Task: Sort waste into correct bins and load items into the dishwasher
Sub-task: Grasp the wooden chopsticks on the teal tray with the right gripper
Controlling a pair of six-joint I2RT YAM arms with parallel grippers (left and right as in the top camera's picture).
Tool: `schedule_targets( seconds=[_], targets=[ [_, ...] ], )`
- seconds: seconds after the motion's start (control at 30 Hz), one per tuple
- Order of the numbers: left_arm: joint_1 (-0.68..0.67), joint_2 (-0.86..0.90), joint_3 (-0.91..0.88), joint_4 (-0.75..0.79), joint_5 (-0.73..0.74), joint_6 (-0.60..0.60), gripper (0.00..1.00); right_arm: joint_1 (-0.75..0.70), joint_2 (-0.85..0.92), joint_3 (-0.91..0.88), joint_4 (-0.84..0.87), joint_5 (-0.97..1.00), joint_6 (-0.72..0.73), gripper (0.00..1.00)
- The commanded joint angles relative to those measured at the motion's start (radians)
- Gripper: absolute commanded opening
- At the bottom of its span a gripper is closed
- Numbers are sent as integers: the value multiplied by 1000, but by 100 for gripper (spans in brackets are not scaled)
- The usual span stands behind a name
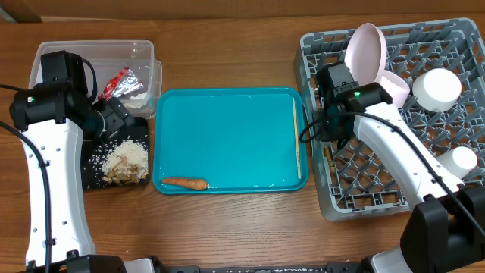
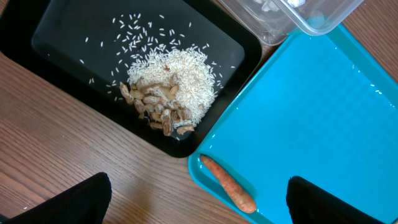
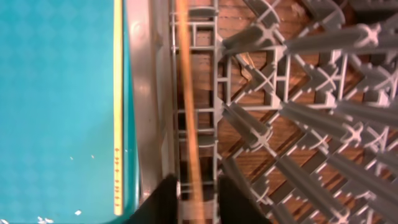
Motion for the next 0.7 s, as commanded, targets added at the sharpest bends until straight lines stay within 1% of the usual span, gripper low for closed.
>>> schedule_targets(
  seconds=[0.0,0.1,0.17,0.23,0.33,0.53,0.67],
  targets=[
    [3,5,6,0,5,-6,92,3,-11,37,-5,9,-2,31],
    [3,5,6,-2,5,-6,92,8,-28,101,-20,-10,-2,33],
    [3,5,6,-2,6,-6,92,15,-37,151,-23,-60,-2,34],
    [3,5,6,0,6,-6,92,27,-39,199,-10,-136,-2,38],
    [3,5,6,3,6,-6,92,64,-39,214,29,-198,-1,40],
    [3,5,6,0,6,-6,92,158,19,193,47,-137,13,41],
    [3,5,6,1,6,-6,92,190,104,168,41,-91,74,41]
  ],
)
